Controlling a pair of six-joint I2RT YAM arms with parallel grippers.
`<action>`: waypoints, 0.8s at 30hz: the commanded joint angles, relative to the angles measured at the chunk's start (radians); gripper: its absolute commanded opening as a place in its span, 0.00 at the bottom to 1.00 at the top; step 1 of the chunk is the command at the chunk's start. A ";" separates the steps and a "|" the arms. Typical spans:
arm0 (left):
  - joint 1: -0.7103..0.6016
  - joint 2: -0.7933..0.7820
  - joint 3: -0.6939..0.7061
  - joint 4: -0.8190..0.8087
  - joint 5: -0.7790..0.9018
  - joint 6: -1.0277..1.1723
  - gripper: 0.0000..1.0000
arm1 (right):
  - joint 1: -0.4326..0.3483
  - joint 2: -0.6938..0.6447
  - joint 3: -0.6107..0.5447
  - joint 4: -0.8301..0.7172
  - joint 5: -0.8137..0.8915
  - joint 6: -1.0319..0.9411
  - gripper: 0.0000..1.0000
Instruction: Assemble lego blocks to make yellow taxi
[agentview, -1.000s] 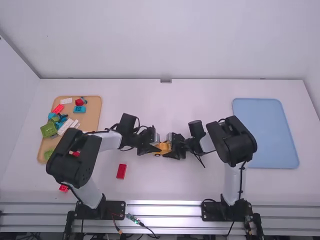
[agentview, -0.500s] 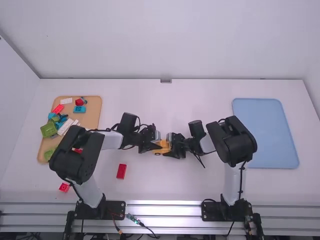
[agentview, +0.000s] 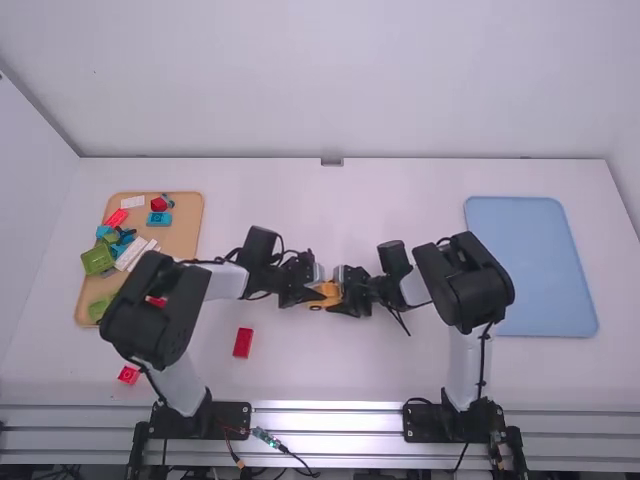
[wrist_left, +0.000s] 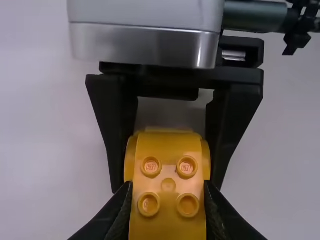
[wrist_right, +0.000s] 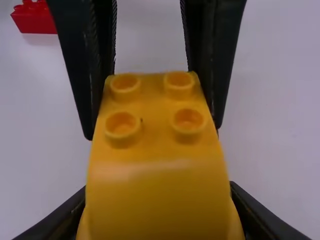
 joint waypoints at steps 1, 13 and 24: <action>-0.043 0.005 -0.019 -0.010 -0.039 -0.009 0.02 | 0.000 0.014 -0.015 -0.014 0.062 0.011 0.20; -0.060 0.005 -0.017 -0.048 -0.145 -0.055 0.02 | 0.000 0.014 -0.015 -0.015 0.063 0.011 0.20; -0.068 0.005 -0.017 -0.069 -0.185 -0.053 0.02 | 0.000 0.014 -0.015 -0.015 0.063 0.012 0.20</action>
